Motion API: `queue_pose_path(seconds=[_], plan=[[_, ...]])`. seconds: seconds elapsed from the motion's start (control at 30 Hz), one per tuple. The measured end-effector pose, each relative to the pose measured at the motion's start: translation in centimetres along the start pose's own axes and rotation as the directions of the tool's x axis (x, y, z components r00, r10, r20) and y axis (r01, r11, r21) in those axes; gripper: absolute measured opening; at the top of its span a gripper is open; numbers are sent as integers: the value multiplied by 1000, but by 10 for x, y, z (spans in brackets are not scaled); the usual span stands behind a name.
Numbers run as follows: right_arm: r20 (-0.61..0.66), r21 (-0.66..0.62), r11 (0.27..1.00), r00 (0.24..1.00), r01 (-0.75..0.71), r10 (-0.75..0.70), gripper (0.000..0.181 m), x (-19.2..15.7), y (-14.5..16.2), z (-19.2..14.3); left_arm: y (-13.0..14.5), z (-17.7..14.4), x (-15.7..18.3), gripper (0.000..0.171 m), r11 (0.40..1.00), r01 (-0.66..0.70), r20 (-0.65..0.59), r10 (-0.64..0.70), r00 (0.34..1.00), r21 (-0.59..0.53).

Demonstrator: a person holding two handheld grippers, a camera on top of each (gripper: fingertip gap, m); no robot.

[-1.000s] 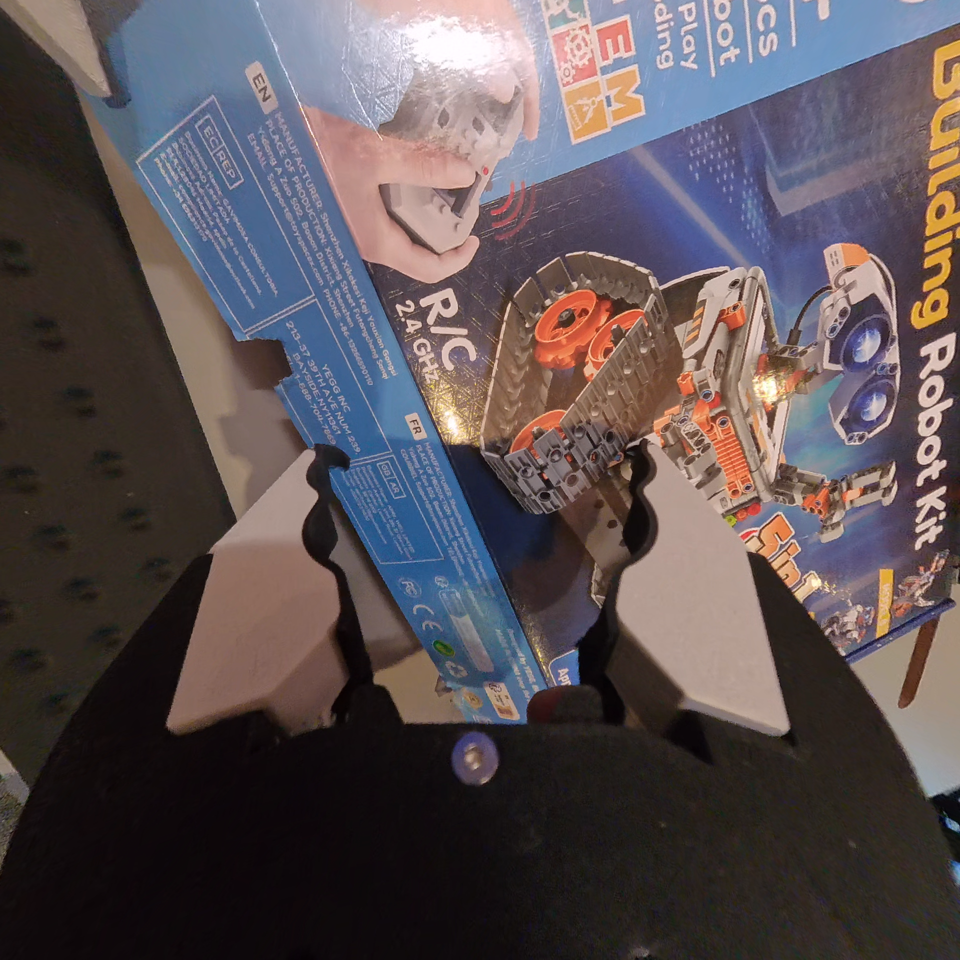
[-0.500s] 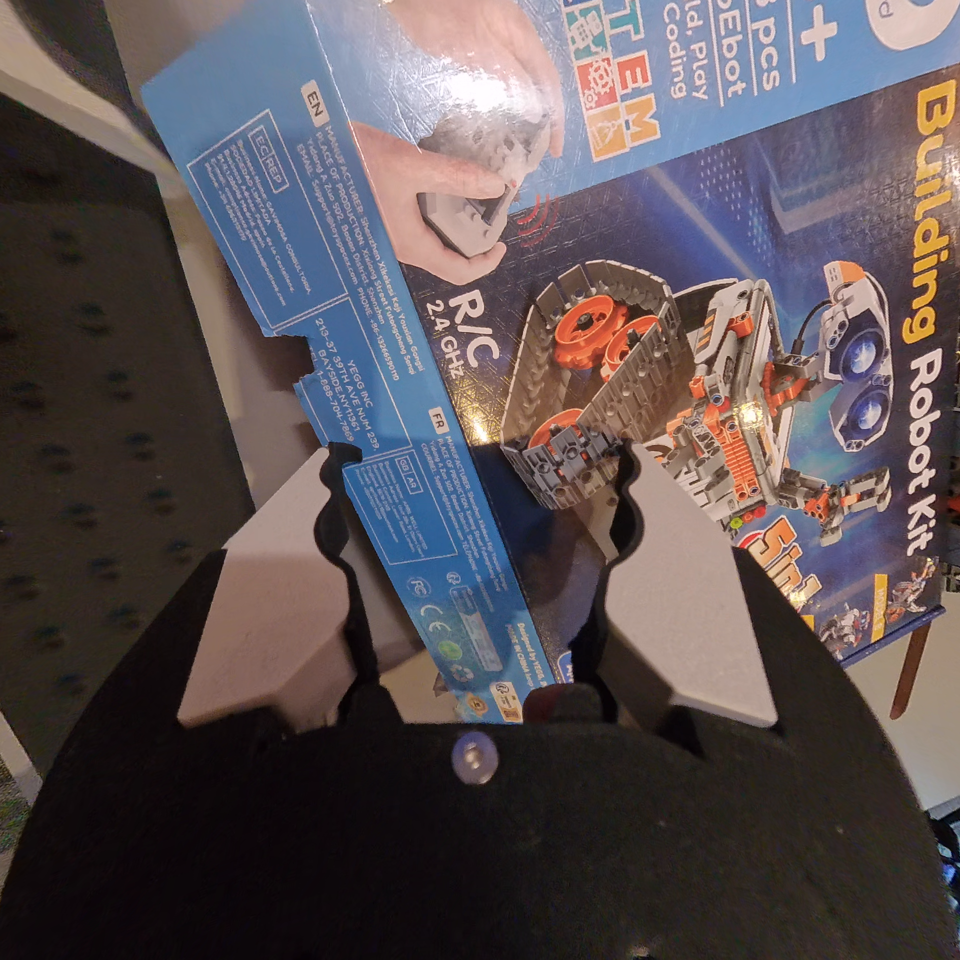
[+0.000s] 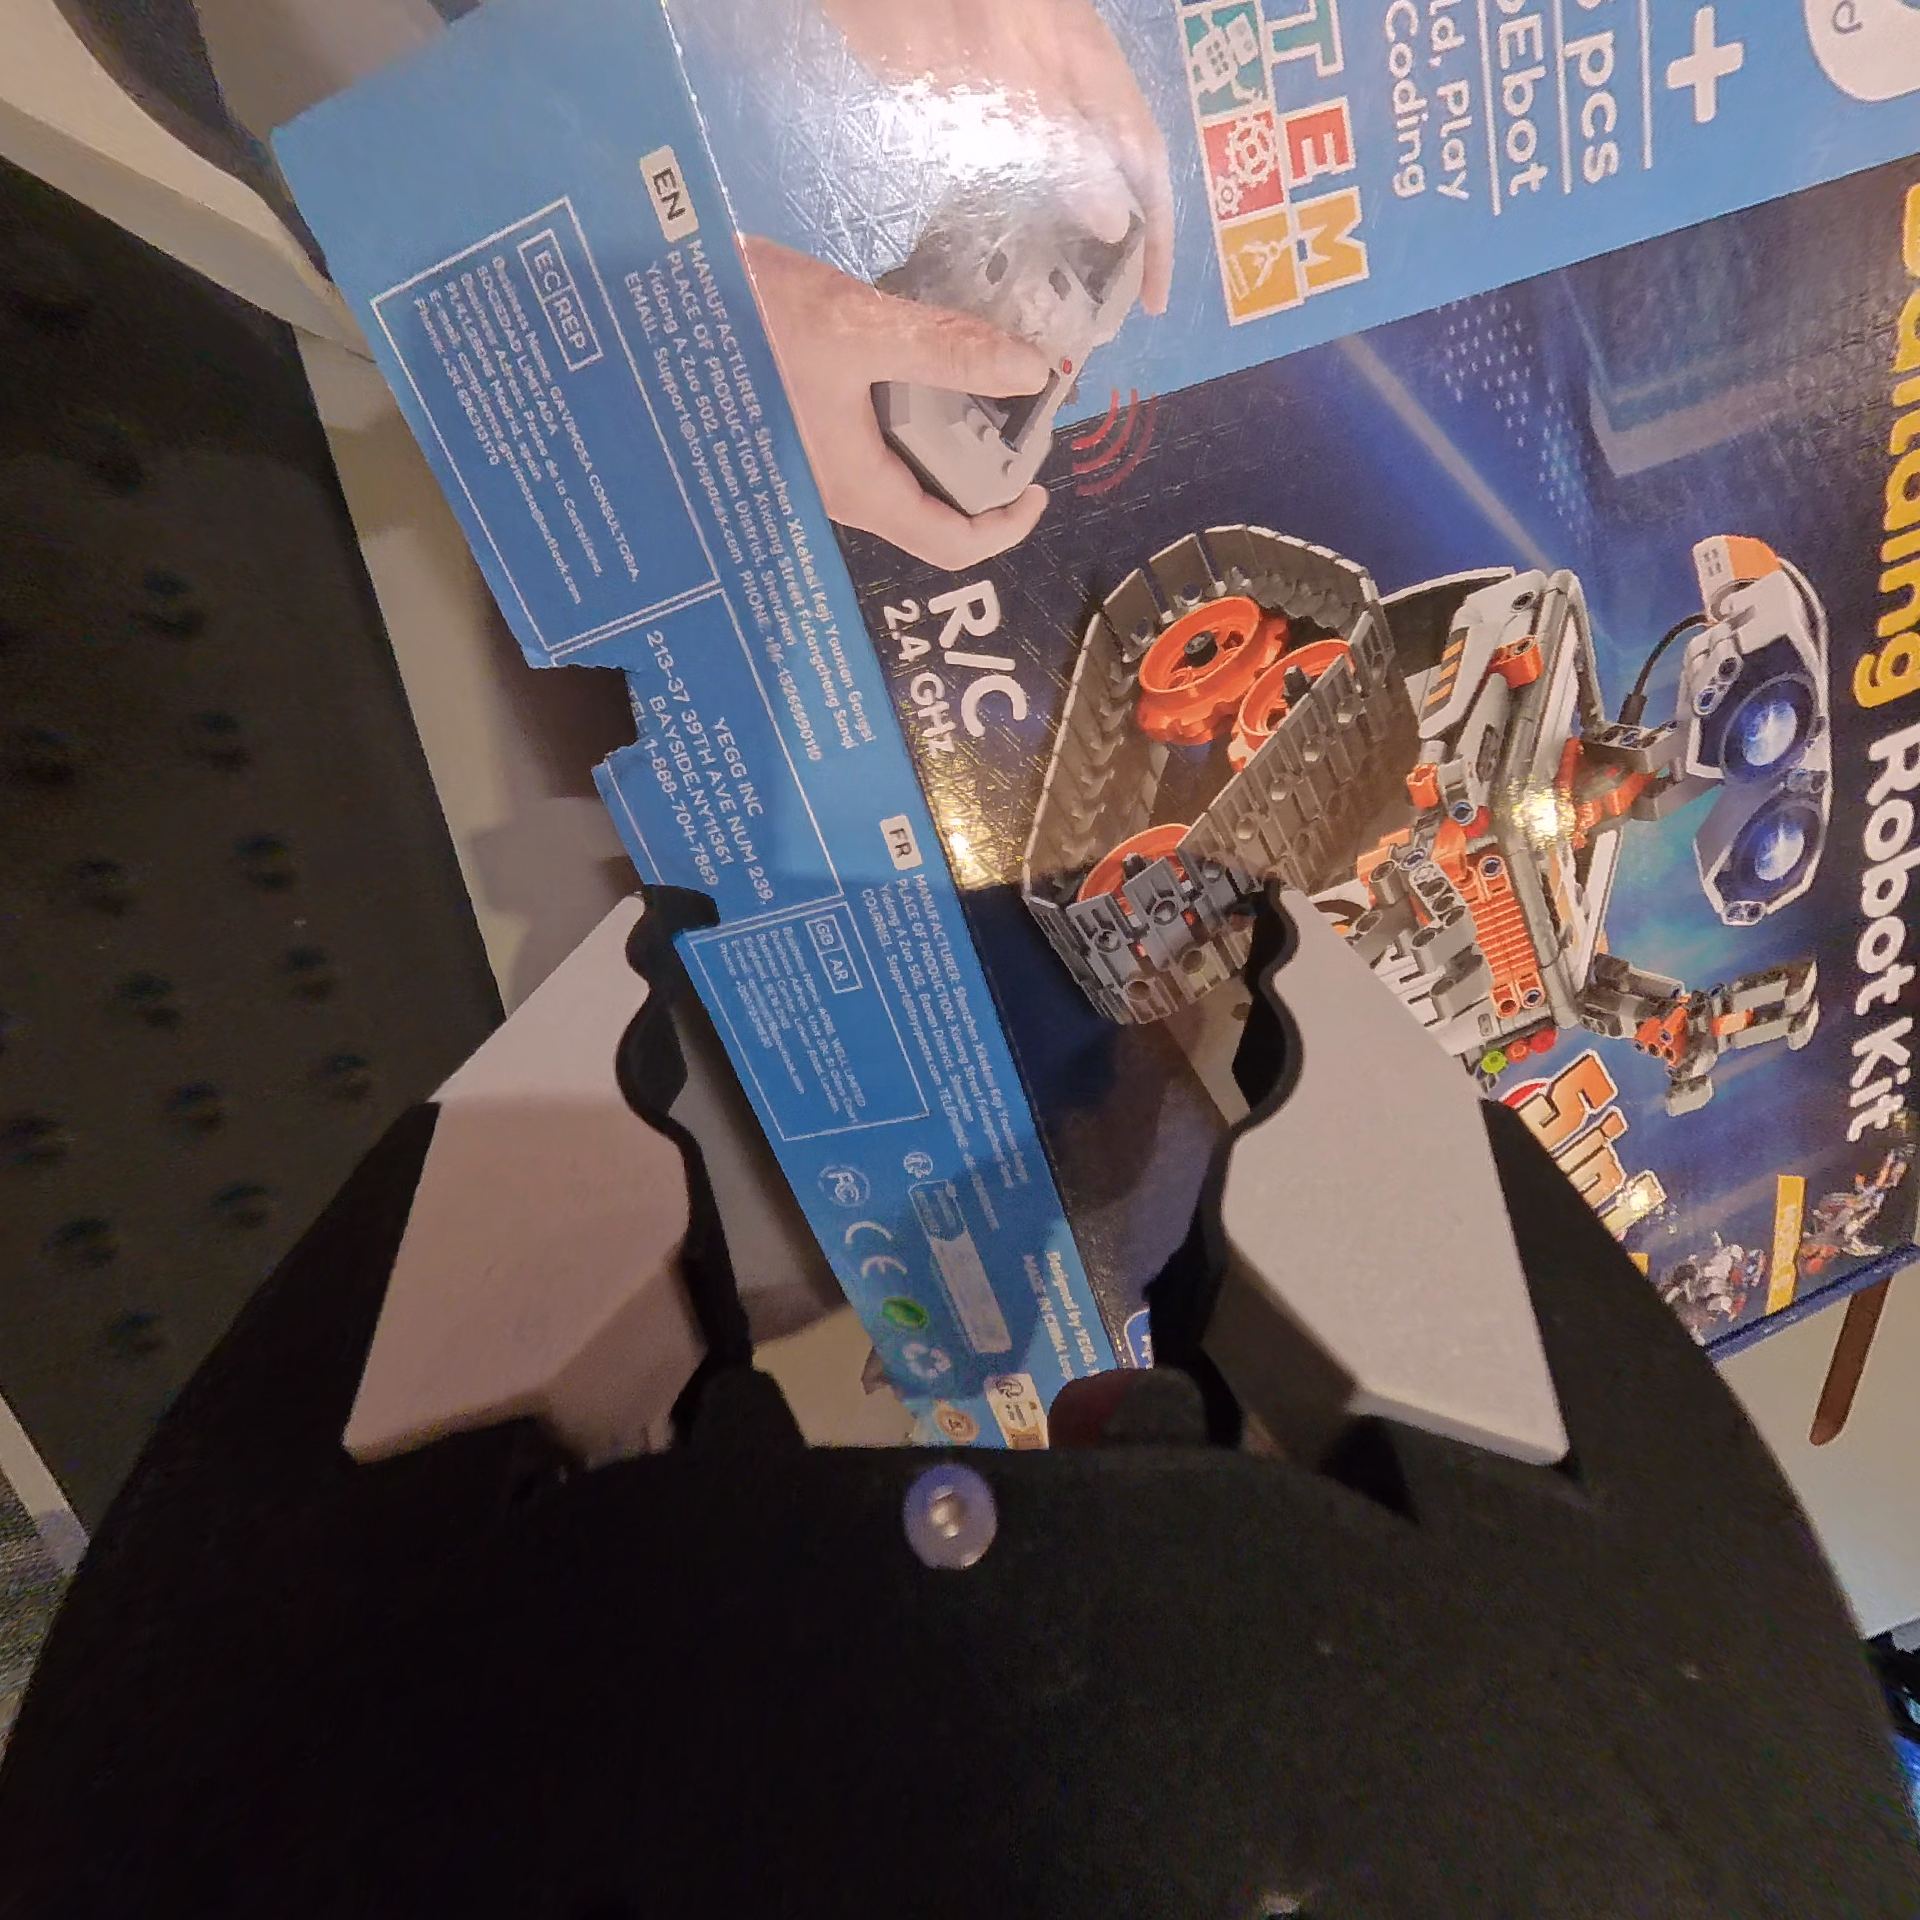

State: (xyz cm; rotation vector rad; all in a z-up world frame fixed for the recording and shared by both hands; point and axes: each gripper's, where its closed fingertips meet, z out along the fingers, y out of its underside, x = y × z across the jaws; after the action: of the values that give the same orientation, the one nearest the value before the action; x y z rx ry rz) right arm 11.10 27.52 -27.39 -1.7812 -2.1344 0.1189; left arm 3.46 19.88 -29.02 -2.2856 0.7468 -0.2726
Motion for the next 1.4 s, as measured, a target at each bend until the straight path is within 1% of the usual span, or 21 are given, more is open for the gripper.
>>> queue_pose_path(seconds=[0.07,0.2,0.27,0.33,0.4,0.47,0.53,0.63,0.67,0.7,0.73,0.8,0.83,0.87,1.0,1.1,1.13,1.23,1.27,1.33,1.4], plan=[[-1,-9,1000,1000,5,-5,109,-1,1,1,-3,-1,5,30,999,35,-68,-34,997,18],[2,-5,1000,1000,3,-3,108,1,1,1,-2,0,6,30,997,83,-130,-82,988,3],[-8,-5,1000,1000,3,-3,108,1,1,1,1,1,6,30,997,72,-121,-73,990,-8],[-51,0,1000,999,14,-14,94,7,1,1,4,-3,-4,30,995,97,-98,-96,991,4],[-50,16,1000,999,9,-8,93,8,1,0,0,-11,-10,27,990,132,-121,-125,985,52],[-55,13,1000,998,15,-14,91,9,1,0,7,-12,-14,27,992,123,-99,-120,988,25],[-70,0,1000,997,21,-21,90,10,1,1,5,-12,-14,27,991,127,-91,-123,988,37],[-98,-11,1000,995,29,-30,88,11,2,2,-3,-9,-26,43,994,88,-8,-88,996,71],[-111,-10,999,993,35,-36,86,12,2,2,-6,-9,-31,55,995,63,33,-65,997,74],[-126,-9,999,991,42,-42,84,14,2,3,-8,-8,-37,66,997,20,77,-25,997,68],[-147,-12,999,988,50,-52,80,15,2,3,-13,-8,-43,67,997,-33,116,24,993,77],[-198,-27,997,977,69,-73,71,20,3,4,-19,-4,-54,65,988,-139,193,125,973,65],[-216,-33,997,973,73,-78,69,21,3,5,-21,0,-50,57,984,-162,168,149,974,69],[-231,-39,996,969,78,-85,68,22,3,5,-21,4,-46,50,983,-167,150,154,977,74],[-274,-45,995,957,84,-93,65,25,2,6,-20,6,-49,48,976,-208,201,191,961,63],[-224,23,998,973,58,-52,67,20,0,2,-18,4,-50,45,978,-201,185,186,965,62],[-191,41,998,981,39,-31,61,17,2,-4,-16,3,-50,39,978,-200,181,187,966,59],[-184,39,998,981,-49,55,74,29,25,-31,-12,-1,-49,26,978,-208,165,200,966,34],[-177,8,997,981,-82,82,80,33,39,-38,-13,-2,-48,29,979,-197,152,189,970,44],[-189,-80,990,977,-113,96,84,40,73,-48,-18,-7,-51,44,979,-196,165,183,969,62],[-171,-142,983,981,-113,88,89,41,96,-48,-28,-12,-50,57,970,-230,170,213,962,83]])
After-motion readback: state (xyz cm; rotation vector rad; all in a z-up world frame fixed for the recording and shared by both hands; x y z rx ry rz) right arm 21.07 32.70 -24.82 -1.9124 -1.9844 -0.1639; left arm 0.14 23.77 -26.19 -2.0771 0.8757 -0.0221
